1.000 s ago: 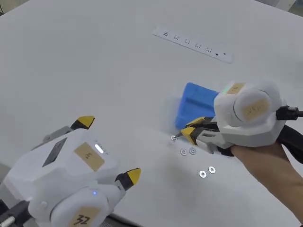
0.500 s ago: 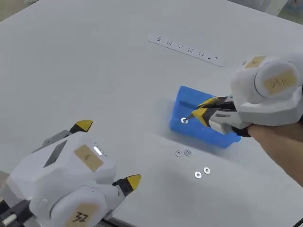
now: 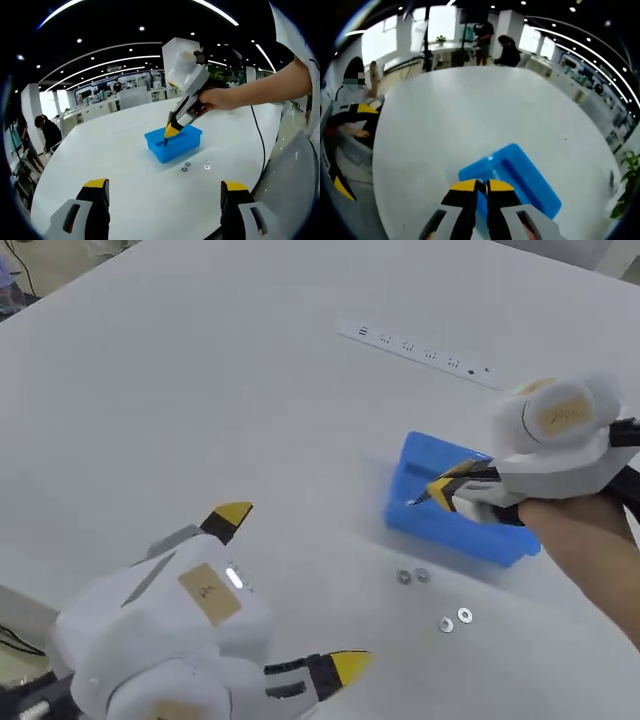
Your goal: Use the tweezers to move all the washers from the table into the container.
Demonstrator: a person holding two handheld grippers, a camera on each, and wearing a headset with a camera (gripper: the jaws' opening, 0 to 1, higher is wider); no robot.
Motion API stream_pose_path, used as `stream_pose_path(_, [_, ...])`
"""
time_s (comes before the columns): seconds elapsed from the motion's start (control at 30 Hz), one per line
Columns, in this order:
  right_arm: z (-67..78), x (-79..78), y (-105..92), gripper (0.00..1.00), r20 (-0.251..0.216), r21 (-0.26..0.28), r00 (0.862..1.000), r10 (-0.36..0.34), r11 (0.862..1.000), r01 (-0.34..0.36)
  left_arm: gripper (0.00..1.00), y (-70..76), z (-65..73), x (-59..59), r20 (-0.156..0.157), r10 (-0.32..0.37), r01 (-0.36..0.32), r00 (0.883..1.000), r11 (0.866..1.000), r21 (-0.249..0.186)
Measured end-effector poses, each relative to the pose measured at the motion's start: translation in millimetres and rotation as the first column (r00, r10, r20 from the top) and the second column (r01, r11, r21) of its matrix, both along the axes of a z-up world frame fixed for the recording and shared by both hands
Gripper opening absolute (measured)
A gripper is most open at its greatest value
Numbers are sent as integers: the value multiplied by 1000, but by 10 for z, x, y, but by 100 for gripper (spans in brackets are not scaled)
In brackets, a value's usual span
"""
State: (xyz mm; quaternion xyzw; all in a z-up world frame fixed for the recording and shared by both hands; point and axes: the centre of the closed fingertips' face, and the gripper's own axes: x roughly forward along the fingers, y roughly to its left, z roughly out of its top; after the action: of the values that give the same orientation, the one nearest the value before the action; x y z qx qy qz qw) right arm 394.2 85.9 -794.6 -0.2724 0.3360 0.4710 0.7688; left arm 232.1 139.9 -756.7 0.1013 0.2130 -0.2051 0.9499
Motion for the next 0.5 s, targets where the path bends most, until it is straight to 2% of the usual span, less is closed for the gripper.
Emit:
stream_pose_path(0.13, [-47,12,24,3,-12,-21,1000,9,1000,-9,98,-22,11,7,4,-5,5,1000,1000,-16])
stream_pose_path(0.23, [-109,43,37,3,-12,-44,1000,18,999,-18,99,-75,75,12,32,-18,20,999,998,-65])
stream_pose_path(0.27, [-141,46,38,3,-20,-48,1000,19,999,-20,99,-81,86,13,39,-20,22,999,997,-69])
stream_pose_path(0.33, [-204,39,27,3,-25,-69,999,22,997,-24,99,-92,88,10,38,-21,24,999,997,-73])
stream_pose_path(0.37, [-203,47,22,3,-12,-69,1000,27,997,-27,99,-104,91,6,37,-24,27,999,996,-82])
stream_pose_path(0.43, [-189,52,34,3,-9,-61,1000,28,998,-29,99,-145,89,-10,17,-30,32,999,992,-122])
stream_pose_path(0.5, [-205,56,36,3,-7,-63,1000,28,998,-28,99,-141,77,-12,12,-29,30,1000,993,-116])
